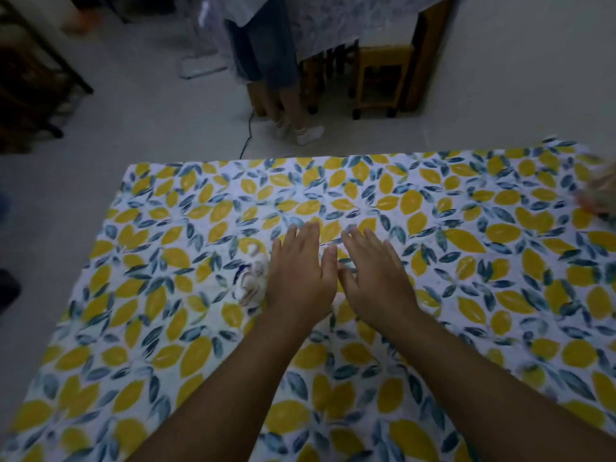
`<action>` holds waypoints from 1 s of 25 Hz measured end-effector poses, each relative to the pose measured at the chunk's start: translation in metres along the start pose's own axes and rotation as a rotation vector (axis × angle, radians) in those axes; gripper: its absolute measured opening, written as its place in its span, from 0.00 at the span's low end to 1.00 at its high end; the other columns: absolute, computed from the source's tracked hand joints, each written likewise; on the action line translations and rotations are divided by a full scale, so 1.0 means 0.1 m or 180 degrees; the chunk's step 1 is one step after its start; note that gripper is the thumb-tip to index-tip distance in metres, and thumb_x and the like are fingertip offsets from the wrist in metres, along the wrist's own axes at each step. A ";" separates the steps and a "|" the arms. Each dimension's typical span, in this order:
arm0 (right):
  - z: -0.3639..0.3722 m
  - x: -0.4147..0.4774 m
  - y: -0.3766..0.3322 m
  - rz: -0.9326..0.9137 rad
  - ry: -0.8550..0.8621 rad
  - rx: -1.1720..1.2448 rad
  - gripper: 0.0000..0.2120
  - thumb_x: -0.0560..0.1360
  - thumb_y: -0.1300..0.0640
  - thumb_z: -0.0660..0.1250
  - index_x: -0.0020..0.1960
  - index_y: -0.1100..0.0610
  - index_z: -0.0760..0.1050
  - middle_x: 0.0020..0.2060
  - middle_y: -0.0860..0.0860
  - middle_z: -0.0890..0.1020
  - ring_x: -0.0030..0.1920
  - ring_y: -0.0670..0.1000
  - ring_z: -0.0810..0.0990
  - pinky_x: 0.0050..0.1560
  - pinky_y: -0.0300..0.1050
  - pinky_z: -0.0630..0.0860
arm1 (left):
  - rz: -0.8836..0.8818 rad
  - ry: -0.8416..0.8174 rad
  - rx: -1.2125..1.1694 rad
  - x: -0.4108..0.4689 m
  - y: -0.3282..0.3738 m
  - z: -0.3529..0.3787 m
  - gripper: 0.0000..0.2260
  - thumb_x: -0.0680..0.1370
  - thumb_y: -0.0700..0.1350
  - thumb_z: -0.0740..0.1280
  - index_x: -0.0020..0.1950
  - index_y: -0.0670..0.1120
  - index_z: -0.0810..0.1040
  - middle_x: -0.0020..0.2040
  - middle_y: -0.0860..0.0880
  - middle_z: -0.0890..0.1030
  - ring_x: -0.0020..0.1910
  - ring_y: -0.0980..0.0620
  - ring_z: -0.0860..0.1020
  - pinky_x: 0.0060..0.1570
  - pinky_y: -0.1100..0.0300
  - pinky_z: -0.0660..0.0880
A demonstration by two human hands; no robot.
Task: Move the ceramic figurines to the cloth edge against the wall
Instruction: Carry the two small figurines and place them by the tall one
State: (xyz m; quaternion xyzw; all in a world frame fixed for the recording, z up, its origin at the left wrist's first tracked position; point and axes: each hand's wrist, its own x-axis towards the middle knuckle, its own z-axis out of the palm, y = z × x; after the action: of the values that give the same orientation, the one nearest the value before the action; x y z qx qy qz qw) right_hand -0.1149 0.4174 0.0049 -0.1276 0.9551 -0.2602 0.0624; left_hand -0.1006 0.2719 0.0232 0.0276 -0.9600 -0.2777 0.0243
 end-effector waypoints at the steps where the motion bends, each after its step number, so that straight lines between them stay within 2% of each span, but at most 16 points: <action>1: 0.14 -0.01 -0.13 -0.0077 -0.0076 -0.0058 0.29 0.84 0.43 0.55 0.83 0.50 0.55 0.83 0.48 0.55 0.83 0.49 0.48 0.80 0.53 0.43 | -0.0099 0.0027 0.0095 -0.05 -0.20 -0.06 0.29 0.82 0.60 0.50 0.79 0.46 0.59 0.80 0.49 0.61 0.80 0.50 0.50 0.76 0.50 0.42; 4: 0.48 -0.01 -0.35 -0.0158 -0.0418 -0.0195 0.32 0.83 0.41 0.57 0.83 0.50 0.53 0.83 0.50 0.53 0.83 0.51 0.48 0.80 0.53 0.48 | -0.0492 -0.0110 0.0730 -0.13 -0.69 -0.15 0.35 0.80 0.64 0.52 0.81 0.46 0.51 0.82 0.47 0.53 0.80 0.46 0.46 0.76 0.47 0.40; 6: 0.64 0.03 -0.43 -0.0132 -0.0783 -0.0288 0.36 0.82 0.43 0.62 0.83 0.51 0.51 0.83 0.52 0.53 0.83 0.54 0.51 0.79 0.53 0.53 | -0.0869 -0.0382 0.0840 -0.17 -0.92 -0.17 0.38 0.79 0.63 0.59 0.81 0.47 0.47 0.82 0.46 0.51 0.80 0.41 0.49 0.76 0.42 0.47; 7: 0.69 0.05 -0.45 -0.0058 -0.0928 -0.0234 0.37 0.81 0.46 0.65 0.83 0.52 0.50 0.83 0.53 0.53 0.82 0.55 0.53 0.78 0.54 0.57 | -0.1026 -0.0485 0.0659 -0.17 -0.98 -0.17 0.39 0.79 0.60 0.63 0.81 0.47 0.47 0.82 0.45 0.52 0.79 0.40 0.53 0.75 0.41 0.55; 9: 0.78 0.09 -0.46 0.0125 -0.0976 0.0052 0.36 0.81 0.57 0.68 0.83 0.54 0.52 0.83 0.56 0.55 0.80 0.59 0.59 0.75 0.56 0.64 | -0.1091 -0.0454 0.0100 -0.19 -1.08 -0.15 0.37 0.79 0.49 0.67 0.81 0.48 0.49 0.81 0.45 0.56 0.73 0.40 0.66 0.64 0.45 0.71; 11: 0.85 0.12 -0.46 0.0205 -0.0845 0.0186 0.35 0.80 0.64 0.67 0.82 0.55 0.56 0.83 0.57 0.56 0.79 0.62 0.61 0.72 0.58 0.67 | -0.0939 -0.0271 -0.0136 -0.19 -1.13 -0.13 0.35 0.79 0.42 0.67 0.80 0.48 0.52 0.79 0.45 0.61 0.70 0.41 0.70 0.59 0.46 0.75; 14: 0.89 0.16 -0.47 0.0135 -0.0718 0.0238 0.32 0.79 0.63 0.68 0.80 0.57 0.61 0.80 0.56 0.64 0.77 0.61 0.65 0.70 0.55 0.67 | -0.0878 -0.0159 -0.0303 -0.21 -1.17 -0.17 0.34 0.78 0.40 0.68 0.80 0.49 0.55 0.77 0.46 0.66 0.70 0.43 0.70 0.60 0.50 0.73; 16: 0.83 0.17 -0.52 0.0007 -0.0569 0.0385 0.30 0.78 0.59 0.71 0.77 0.58 0.67 0.75 0.56 0.71 0.75 0.60 0.68 0.71 0.54 0.67 | -0.0762 -0.0047 -0.0510 -0.26 -1.16 -0.21 0.32 0.78 0.40 0.69 0.79 0.50 0.60 0.73 0.46 0.72 0.68 0.45 0.72 0.57 0.55 0.72; 18: 0.70 0.15 -0.52 -0.0085 -0.0233 0.0497 0.29 0.75 0.54 0.75 0.73 0.56 0.72 0.68 0.54 0.77 0.70 0.58 0.72 0.67 0.53 0.70 | -0.0628 0.0098 -0.0642 -0.25 -1.06 -0.26 0.29 0.77 0.42 0.70 0.76 0.49 0.67 0.67 0.47 0.78 0.64 0.46 0.76 0.55 0.55 0.75; 20: 0.48 0.11 -0.39 -0.0016 0.0298 0.0729 0.26 0.71 0.49 0.77 0.67 0.52 0.76 0.60 0.49 0.79 0.62 0.51 0.74 0.60 0.43 0.73 | -0.0501 0.0143 -0.0697 -0.13 -0.81 -0.29 0.26 0.75 0.46 0.73 0.72 0.50 0.70 0.63 0.48 0.81 0.58 0.47 0.80 0.50 0.54 0.78; 22: 0.19 0.05 -0.12 0.0163 0.0742 0.1116 0.24 0.70 0.47 0.78 0.62 0.49 0.75 0.55 0.46 0.75 0.55 0.43 0.72 0.53 0.29 0.69 | -0.0268 0.0031 -0.0745 0.09 -0.44 -0.25 0.27 0.74 0.48 0.75 0.71 0.50 0.71 0.62 0.49 0.81 0.57 0.49 0.80 0.48 0.56 0.78; 23: 0.02 0.02 0.07 0.0272 0.0917 0.1296 0.23 0.70 0.47 0.79 0.60 0.49 0.74 0.54 0.45 0.74 0.53 0.41 0.72 0.53 0.29 0.70 | -0.0130 -0.0075 -0.0776 0.22 -0.21 -0.19 0.27 0.73 0.47 0.75 0.71 0.51 0.72 0.62 0.49 0.81 0.57 0.49 0.80 0.48 0.58 0.77; 25: -0.33 -0.08 0.52 0.0473 0.1222 0.1462 0.23 0.70 0.49 0.79 0.58 0.49 0.73 0.54 0.47 0.72 0.53 0.43 0.73 0.56 0.36 0.75 | 0.0179 -0.0319 -0.0778 0.46 0.32 0.02 0.28 0.73 0.45 0.76 0.71 0.52 0.71 0.64 0.49 0.80 0.59 0.49 0.79 0.49 0.61 0.74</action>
State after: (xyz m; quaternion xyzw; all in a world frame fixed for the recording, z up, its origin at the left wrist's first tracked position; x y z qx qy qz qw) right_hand -0.1243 0.4788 0.0065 0.0115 0.8723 -0.4833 -0.0731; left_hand -0.1475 0.2964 0.0399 -0.0164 -0.9194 -0.3928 -0.0128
